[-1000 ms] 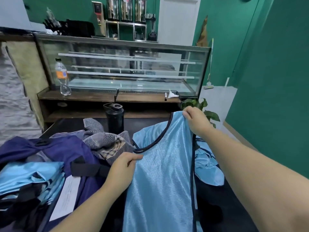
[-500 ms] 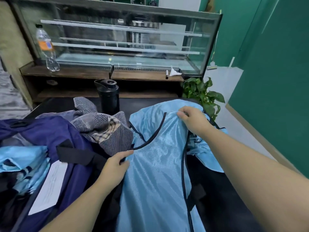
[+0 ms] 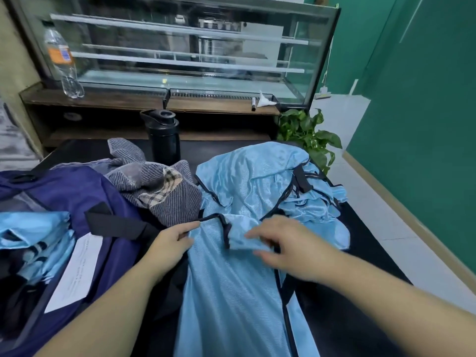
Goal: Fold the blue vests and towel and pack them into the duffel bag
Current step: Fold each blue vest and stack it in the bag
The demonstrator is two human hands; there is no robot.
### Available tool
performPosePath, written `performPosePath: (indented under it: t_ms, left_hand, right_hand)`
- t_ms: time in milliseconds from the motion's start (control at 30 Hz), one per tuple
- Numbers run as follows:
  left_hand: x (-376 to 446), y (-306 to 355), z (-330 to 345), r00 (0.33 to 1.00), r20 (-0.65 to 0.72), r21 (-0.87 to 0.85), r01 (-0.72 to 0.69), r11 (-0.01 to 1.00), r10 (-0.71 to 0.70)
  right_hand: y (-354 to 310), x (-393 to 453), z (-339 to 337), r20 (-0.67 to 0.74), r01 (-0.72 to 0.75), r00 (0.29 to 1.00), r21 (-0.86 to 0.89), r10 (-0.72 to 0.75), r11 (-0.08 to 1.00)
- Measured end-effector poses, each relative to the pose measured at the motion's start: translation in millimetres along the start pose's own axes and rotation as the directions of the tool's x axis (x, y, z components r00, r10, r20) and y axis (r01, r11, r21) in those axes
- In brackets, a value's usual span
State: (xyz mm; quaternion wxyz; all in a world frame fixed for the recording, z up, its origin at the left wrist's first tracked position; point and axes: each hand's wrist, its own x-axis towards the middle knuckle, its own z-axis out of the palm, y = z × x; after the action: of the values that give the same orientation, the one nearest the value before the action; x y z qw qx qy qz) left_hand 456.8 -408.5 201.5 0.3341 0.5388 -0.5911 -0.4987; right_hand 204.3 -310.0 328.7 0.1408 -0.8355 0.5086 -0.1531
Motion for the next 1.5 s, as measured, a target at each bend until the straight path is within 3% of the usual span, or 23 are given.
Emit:
performPosePath:
  t_ms: [233,267,333,400,433,500,567,733,800,900,967,1100,1200,1300,1400,1500]
  left_hand:
    - [-6.0,7.3,3.4,0.999,-0.003,-0.013,-0.055,0.998,0.054]
    - [-6.8,8.1,3.5,0.998,-0.003,-0.003,-0.056,0.998,0.056]
    - [-7.3,8.9,3.4,0.998,-0.006,-0.003,-0.061,0.998,0.061]
    - [-7.4,11.6,5.1,0.997,-0.02,-0.05,-0.073,0.996,0.072]
    - [-7.8,13.6,6.3,0.997,-0.03,-0.093,-0.078,0.993,0.075]
    - [-7.0,16.0,7.1,0.997,-0.053,-0.174,-0.063,0.983,0.054]
    - [-4.5,14.5,8.1,0.998,-0.057,-0.177,-0.033,0.984,0.023]
    - [4.3,9.5,2.7,0.999,-0.023,-0.03,0.033,0.999,-0.033]
    - [5.7,13.4,1.2,0.999,0.025,0.101,0.034,0.994,-0.037]
    - [5.7,28.0,9.1,0.999,0.038,0.374,0.021,0.927,-0.038]
    - [6.4,38.2,14.7,0.999,0.005,0.436,0.044,0.899,-0.052]
    - [11.7,44.2,18.8,0.994,-0.019,0.368,0.105,0.924,-0.105]
    - [13.8,47.1,16.8,0.993,-0.015,0.389,0.112,0.914,-0.115]
    - [15.5,53.0,15.0,0.986,-0.005,0.386,0.158,0.909,-0.169]
    - [13.2,62.5,19.0,0.96,0.002,0.296,0.267,0.917,-0.28]
    - [12.9,71.2,25.2,0.921,0.028,0.178,0.378,0.909,-0.389]
  right_hand:
    - [1.0,-15.9,35.7,0.233,0.02,0.972,-0.117,0.008,0.993]
    - [6.1,-14.2,36.5,0.238,-0.04,0.969,-0.129,0.07,0.991]
    - [22.3,-5.3,35.1,0.087,-0.244,0.965,-0.023,0.246,0.969]
    - [42.0,5.6,32.4,-0.101,-0.465,0.865,0.206,0.491,0.861]
    - [48.9,9.1,31.0,-0.091,-0.553,0.791,0.316,0.605,0.771]
    - [56.2,12.4,30.7,0.112,-0.672,0.69,0.468,0.716,0.575]
    - [55.5,12.9,31.7,0.256,-0.727,0.65,0.486,0.716,0.485]
    - [59.2,20.3,23.2,0.399,-0.821,0.571,0.281,0.718,0.497]
    - [58.9,22.2,19.2,0.45,-0.837,0.536,0.175,0.714,0.518]
    - [62.2,24.2,17.5,0.422,-0.851,0.52,0.185,0.743,0.491]
    - [68.6,23.6,20.1,0.357,-0.85,0.522,0.29,0.775,0.439]
    - [72.0,17.7,24.8,0.235,-0.793,0.565,0.42,0.791,0.442]
    - [69.0,13.1,19.8,0.308,-0.809,0.547,0.434,0.778,0.397]
    - [68.9,9.2,14.2,0.405,-0.849,0.523,0.332,0.75,0.412]
    - [66.1,7.1,15.3,0.438,-0.854,0.519,0.288,0.734,0.432]
    - [63.5,6.3,12.1,0.452,-0.847,0.527,0.351,0.719,0.4]
